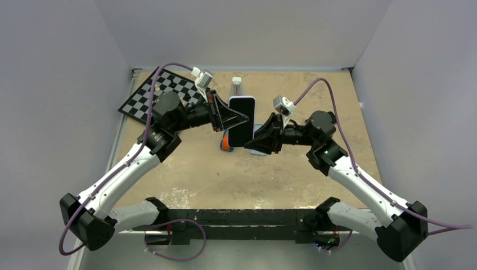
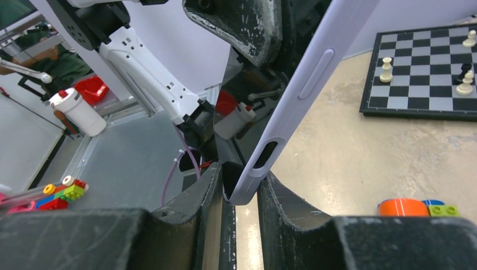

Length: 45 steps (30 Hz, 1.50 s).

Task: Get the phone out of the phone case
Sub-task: Remove the phone case from the phone.

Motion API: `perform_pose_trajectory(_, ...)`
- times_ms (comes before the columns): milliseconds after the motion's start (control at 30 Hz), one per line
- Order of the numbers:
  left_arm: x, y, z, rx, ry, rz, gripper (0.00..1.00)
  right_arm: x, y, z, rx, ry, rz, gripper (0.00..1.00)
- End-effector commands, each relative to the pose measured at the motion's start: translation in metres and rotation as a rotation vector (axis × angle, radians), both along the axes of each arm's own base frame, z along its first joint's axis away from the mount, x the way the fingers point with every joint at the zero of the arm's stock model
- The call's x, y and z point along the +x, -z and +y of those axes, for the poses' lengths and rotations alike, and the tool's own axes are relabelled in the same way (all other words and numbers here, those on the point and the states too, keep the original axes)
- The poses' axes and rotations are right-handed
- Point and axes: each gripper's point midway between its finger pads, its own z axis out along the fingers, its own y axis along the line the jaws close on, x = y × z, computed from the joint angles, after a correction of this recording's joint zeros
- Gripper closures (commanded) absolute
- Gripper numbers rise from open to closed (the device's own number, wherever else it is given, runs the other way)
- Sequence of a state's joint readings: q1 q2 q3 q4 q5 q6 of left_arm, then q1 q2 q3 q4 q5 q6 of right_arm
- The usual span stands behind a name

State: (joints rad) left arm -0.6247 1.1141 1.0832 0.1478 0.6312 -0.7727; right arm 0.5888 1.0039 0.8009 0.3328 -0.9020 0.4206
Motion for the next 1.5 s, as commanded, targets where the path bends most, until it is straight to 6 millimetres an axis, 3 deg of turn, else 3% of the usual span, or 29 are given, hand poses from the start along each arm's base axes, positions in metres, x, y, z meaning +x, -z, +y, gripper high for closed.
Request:
perform_pose_trajectory(0, -0.014, -0.054, 0.002, -0.096, 0.07, -0.078, 1.0, -0.007, -0.01, 0.004, 0.016, -0.087, -0.158, 0.74)
perform_pose_trajectory(133, -0.015, -0.053, 0.0, -0.095, 0.116, -0.041, 1.0, -0.002, -0.005, 0.007, -0.006, -0.098, -0.175, 0.76)
perform_pose_trajectory(400, -0.019, -0.062, 0.001, -0.188, 0.254, 0.055, 1.0, -0.004, -0.003, 0.011, 0.008, -0.141, -0.215, 0.99)
perform_pose_trajectory(600, -0.019, -0.072, 0.005, -0.262, 0.394, 0.244, 1.0, 0.022, -0.004, 0.018, -0.125, 0.113, -0.422, 1.0)
perform_pose_trajectory(700, -0.025, -0.08, 0.007, -0.316, 0.468, 0.281, 1.0, 0.032, -0.017, 0.016, -0.14, 0.216, -0.5, 1.0)
perform_pose_trajectory(867, -0.03, -0.074, 0.009, -0.336, 0.504, 0.322, 1.0, 0.052, -0.04, 0.008, -0.169, 0.376, -0.614, 1.0)
perform_pose_trajectory(1100, -0.039, -0.06, 0.009, -0.299, 0.529, 0.341, 1.0, 0.059, -0.054, 0.011, -0.216, 0.405, -0.701, 1.0)
perform_pose_trajectory(1467, -0.042, -0.035, -0.001, -0.251, 0.593, 0.391, 1.0, 0.059, -0.055, 0.022, -0.287, 0.373, -0.783, 1.0)
